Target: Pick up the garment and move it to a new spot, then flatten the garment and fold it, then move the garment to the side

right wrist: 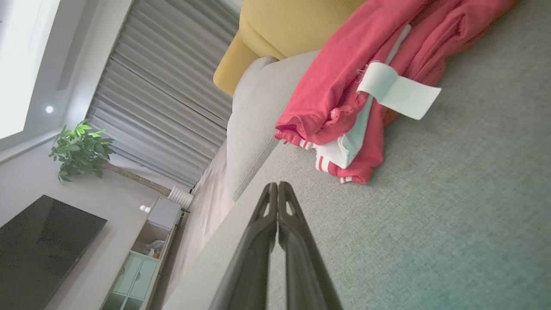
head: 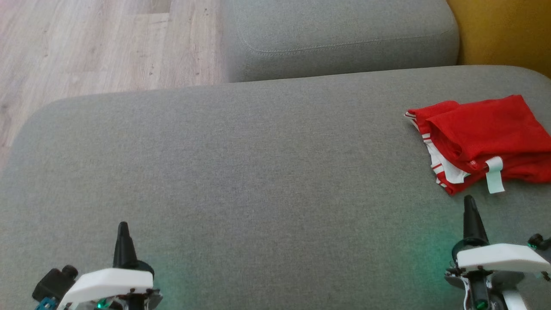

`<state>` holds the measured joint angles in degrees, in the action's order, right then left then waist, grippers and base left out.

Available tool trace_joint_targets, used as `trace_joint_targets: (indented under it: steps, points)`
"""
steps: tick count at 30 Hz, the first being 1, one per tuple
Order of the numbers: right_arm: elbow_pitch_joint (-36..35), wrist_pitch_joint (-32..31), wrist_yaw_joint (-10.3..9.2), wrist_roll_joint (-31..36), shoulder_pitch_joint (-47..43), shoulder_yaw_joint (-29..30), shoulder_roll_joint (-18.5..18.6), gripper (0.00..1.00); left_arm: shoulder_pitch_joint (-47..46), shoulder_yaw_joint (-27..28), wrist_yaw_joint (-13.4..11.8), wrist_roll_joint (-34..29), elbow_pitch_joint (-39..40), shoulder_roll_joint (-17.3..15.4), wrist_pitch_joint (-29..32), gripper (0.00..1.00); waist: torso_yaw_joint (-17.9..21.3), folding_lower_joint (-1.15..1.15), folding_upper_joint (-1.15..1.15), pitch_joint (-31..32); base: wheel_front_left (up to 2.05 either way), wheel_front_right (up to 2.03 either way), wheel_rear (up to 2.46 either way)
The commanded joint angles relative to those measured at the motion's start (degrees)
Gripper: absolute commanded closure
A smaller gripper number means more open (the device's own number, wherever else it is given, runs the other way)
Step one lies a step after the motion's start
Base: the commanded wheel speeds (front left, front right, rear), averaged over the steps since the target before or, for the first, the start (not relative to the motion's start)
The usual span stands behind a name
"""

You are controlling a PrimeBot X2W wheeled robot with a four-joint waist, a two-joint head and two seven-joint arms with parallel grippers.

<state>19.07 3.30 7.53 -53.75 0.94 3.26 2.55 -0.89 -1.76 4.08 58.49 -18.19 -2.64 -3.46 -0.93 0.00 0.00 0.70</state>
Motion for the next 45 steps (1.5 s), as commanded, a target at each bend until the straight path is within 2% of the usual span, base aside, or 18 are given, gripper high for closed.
trace_joint_targets:
  steps: [1,45]
  points:
    - [-2.4,-0.7,-0.02,-2.3,3.6,-0.2,0.2,1.0,-3.2,1.7,0.4,1.8,2.1,-0.1,0.7,1.0,0.0,0.0,0.0,0.0,0.0,0.0,0.0]
    - [-4.5,-8.0,-0.04,-31.2,4.9,2.6,0.3,1.0,-4.9,7.0,2.8,27.3,3.7,-0.2,8.1,1.0,0.8,0.0,0.0,-0.7,0.0,0.0,0.0]
